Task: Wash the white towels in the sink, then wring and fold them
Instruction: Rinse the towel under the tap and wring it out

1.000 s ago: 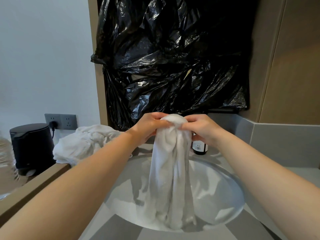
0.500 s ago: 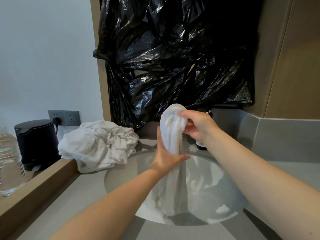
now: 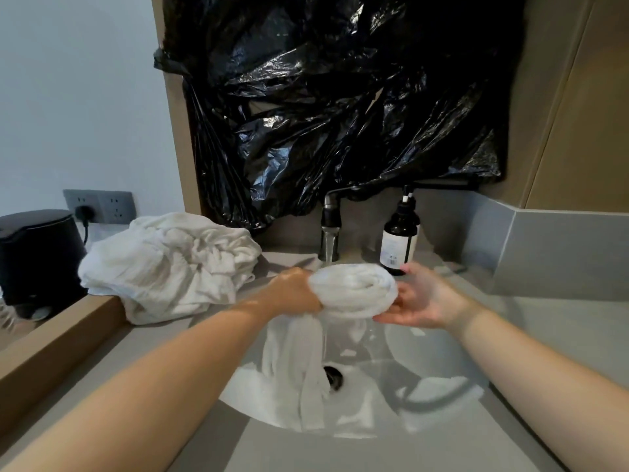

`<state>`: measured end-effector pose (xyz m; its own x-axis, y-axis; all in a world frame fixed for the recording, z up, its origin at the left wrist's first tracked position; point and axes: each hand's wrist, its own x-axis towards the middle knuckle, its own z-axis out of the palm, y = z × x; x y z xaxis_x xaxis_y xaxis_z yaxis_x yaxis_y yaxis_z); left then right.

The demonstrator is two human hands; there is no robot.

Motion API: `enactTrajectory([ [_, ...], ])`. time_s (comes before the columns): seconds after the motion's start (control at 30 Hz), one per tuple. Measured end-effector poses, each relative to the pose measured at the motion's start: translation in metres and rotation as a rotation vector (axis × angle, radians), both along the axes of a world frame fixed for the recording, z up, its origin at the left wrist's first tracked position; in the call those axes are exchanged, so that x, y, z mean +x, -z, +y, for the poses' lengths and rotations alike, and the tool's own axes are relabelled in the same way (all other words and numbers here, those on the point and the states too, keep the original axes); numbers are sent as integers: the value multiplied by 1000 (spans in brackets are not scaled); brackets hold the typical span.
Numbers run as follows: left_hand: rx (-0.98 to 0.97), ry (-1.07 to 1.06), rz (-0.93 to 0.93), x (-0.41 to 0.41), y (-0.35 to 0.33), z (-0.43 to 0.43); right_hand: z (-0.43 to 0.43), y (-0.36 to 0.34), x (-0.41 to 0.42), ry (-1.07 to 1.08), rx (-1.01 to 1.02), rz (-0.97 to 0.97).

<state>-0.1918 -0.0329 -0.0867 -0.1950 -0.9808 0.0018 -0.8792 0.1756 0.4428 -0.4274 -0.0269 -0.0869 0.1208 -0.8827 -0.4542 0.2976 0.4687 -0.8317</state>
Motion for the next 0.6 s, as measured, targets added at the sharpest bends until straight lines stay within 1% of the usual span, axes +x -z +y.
enactTrajectory([
  [0.03, 28, 1, -26, 1, -1, -3, -7, 6, 6, -15, 41, 74],
  [0.1, 115, -3, 8, 2, -2, -12, -16, 14, 24, -39, 70, 203],
  [0.2, 214, -40, 48, 2, 4, -23, -29, 23, 48, -16, 45, 303],
  [0.3, 226, -82, 108, 5, 17, -35, -43, 27, 59, -59, 37, 251],
  [0.43, 146, -78, 156, 13, 23, -50, -55, 31, 61, -256, 16, 221],
  [0.5, 90, -37, 60, 16, 26, -54, -59, 31, 55, -365, -10, 182],
  [0.53, 56, -3, -31, 17, 27, -55, -60, 33, 51, -424, -19, 190],
  [0.6, -28, 33, -137, 15, 26, -53, -60, 36, 48, -576, -16, 192],
])
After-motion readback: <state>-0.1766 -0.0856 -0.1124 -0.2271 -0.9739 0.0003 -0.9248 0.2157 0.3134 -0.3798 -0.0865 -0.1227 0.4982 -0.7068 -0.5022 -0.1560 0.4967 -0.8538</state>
